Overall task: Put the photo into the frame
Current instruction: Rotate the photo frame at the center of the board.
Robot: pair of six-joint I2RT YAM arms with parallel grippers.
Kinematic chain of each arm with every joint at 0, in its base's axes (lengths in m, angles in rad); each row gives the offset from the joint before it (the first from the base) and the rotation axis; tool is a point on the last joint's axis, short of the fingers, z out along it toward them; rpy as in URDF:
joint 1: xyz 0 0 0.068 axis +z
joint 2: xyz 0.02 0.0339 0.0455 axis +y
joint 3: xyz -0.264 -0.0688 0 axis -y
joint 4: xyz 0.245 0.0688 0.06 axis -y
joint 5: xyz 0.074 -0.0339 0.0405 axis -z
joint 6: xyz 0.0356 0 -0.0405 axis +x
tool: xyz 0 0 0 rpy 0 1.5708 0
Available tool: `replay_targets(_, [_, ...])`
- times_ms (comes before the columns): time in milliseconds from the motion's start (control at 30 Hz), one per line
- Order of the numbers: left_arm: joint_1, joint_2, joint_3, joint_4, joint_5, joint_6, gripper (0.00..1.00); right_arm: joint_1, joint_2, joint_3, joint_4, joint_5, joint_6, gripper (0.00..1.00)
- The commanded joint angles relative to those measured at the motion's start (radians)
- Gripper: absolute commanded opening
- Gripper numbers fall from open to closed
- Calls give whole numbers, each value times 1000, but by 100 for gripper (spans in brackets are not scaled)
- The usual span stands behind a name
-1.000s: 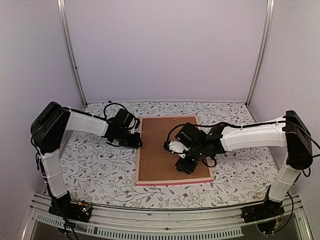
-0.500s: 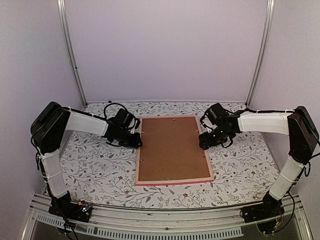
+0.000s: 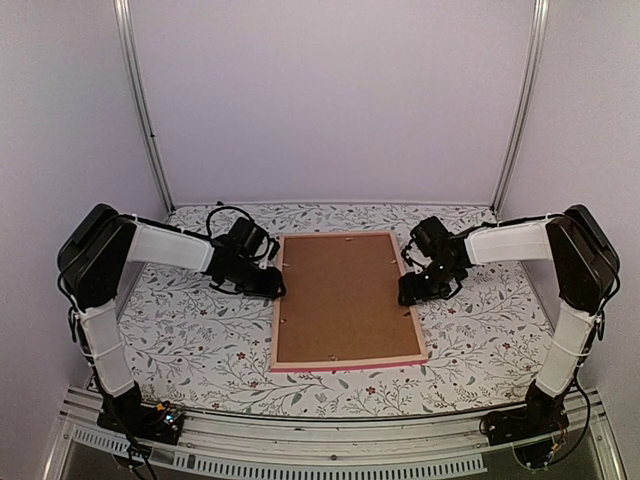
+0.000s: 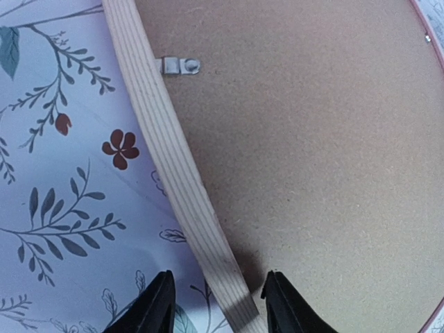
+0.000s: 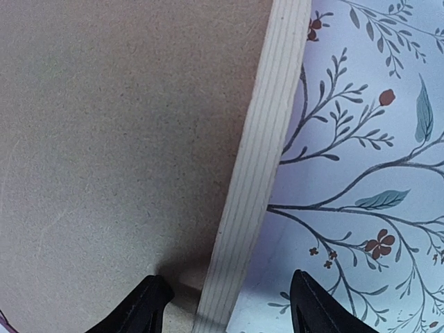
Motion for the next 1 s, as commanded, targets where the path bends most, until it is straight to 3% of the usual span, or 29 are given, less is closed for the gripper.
replay_targets(0, [9,-45,-9,-3,-13,4,51,-20,43,3,33,-44,-10,61])
replay_targets(200, [16,-78,-6,16,-24,3,64,-47,56,-5,59,-84,-55,42])
replay_targets(467, [71,-81,-24,91,77,17,68,-49,65,-8,82,-146,-167,23])
replay_targets(700, [140,-88,-13,135,136,91,71,-49,55,16,93,-225,-285,19])
replay_targets(967, [188,-37,71,137,146,157,85,-49,126,114,52,-328,-393,19])
